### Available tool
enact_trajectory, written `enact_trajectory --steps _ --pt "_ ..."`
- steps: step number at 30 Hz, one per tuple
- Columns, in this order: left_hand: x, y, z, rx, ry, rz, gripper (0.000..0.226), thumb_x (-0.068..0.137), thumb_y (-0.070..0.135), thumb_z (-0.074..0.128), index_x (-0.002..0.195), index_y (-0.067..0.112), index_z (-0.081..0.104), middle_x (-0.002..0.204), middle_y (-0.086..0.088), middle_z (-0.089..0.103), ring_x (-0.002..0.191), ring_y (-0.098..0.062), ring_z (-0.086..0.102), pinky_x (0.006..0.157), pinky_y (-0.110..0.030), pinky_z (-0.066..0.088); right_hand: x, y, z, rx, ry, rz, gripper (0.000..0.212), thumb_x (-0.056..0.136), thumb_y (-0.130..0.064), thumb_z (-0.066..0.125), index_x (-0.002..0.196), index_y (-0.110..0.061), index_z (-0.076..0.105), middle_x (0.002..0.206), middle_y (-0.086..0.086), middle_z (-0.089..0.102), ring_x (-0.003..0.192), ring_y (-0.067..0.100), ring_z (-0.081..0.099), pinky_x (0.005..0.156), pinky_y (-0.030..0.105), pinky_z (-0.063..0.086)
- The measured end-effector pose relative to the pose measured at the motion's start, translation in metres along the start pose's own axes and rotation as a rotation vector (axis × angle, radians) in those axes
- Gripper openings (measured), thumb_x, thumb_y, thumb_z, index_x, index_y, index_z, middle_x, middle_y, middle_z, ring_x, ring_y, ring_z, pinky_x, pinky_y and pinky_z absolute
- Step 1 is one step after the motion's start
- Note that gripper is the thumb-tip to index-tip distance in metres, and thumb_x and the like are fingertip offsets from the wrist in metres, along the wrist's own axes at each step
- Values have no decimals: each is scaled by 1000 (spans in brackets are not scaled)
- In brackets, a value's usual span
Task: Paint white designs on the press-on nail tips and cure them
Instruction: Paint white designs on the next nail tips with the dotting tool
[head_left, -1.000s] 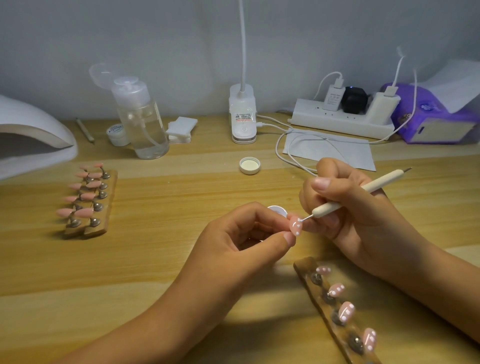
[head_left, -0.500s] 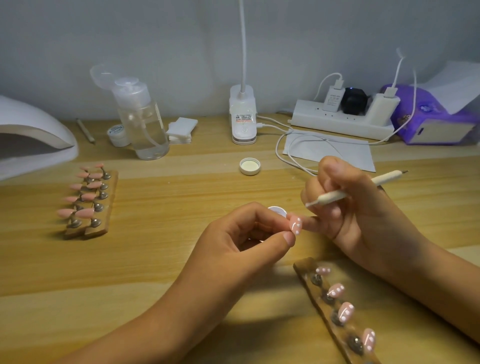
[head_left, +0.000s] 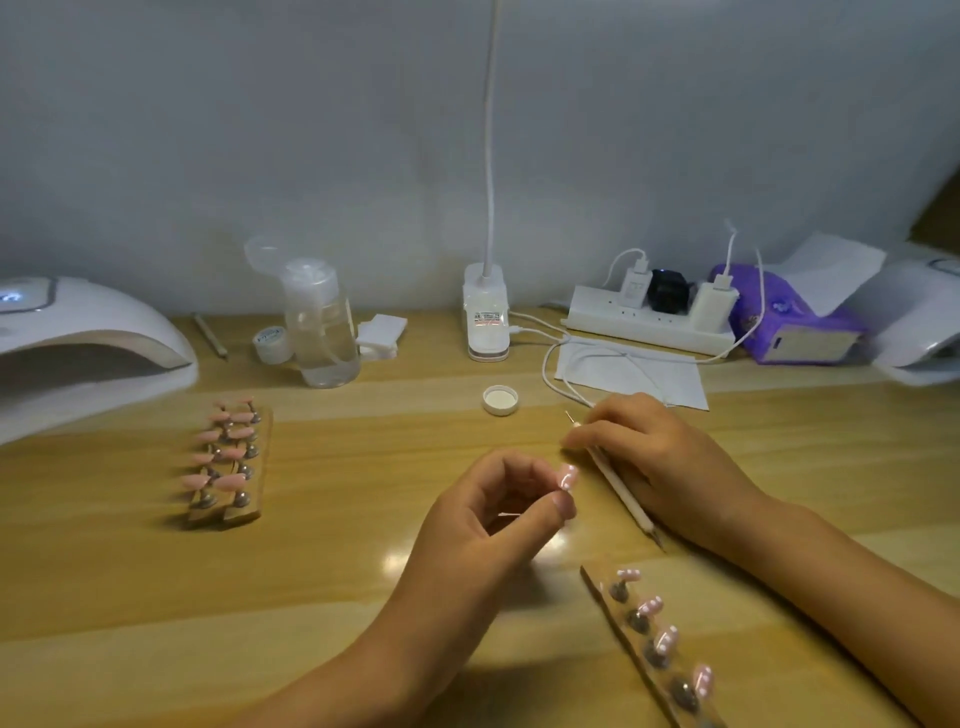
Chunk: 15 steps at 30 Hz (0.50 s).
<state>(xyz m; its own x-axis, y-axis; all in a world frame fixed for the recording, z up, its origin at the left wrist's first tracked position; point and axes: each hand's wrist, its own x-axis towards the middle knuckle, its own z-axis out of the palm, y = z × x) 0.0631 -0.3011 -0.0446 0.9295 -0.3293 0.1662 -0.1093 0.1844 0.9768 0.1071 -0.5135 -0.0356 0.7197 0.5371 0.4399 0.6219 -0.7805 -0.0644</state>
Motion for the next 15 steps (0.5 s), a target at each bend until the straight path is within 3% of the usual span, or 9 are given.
enact_trajectory --steps 4,8,11,13,15 --pt "-3 4 3 -1 -22 43 10 80 30 75 86 25 69 85 2 71 80 -9 62 70 -16 48 1 -4 -4 -7 -80 24 36 85 -6 71 117 -21 71 106 9 65 97 25 59 71 40 53" --pt "-7 7 6 -62 -7 79 23 73 35 81 90 26 68 89 -2 73 84 -12 67 77 -20 52 -6 -16 -23 -8 -53 88 49 85 -5 71 128 -25 61 114 5 64 103 22 58 78 38 54" --pt "-5 8 4 -157 -17 64 30 68 35 84 88 34 61 88 -6 72 87 -16 69 77 -20 52 -15 -36 -52 438 37 234 33 87 -27 66 116 -41 64 104 -13 63 97 15 60 77 30 54" --pt "-4 8 3 -182 -38 58 32 68 33 84 88 35 59 89 -7 73 88 -18 70 77 -20 52 -17 -52 -70 773 -25 332 25 84 -38 64 108 -40 68 102 -7 65 94 15 63 75 27 56" --pt "-4 9 4 -173 -74 65 32 70 30 82 90 35 57 91 -9 73 90 -19 70 78 -20 53 -20 -63 -75 926 -97 372 21 81 -37 70 102 -34 71 102 -2 68 93 17 66 74 26 56"
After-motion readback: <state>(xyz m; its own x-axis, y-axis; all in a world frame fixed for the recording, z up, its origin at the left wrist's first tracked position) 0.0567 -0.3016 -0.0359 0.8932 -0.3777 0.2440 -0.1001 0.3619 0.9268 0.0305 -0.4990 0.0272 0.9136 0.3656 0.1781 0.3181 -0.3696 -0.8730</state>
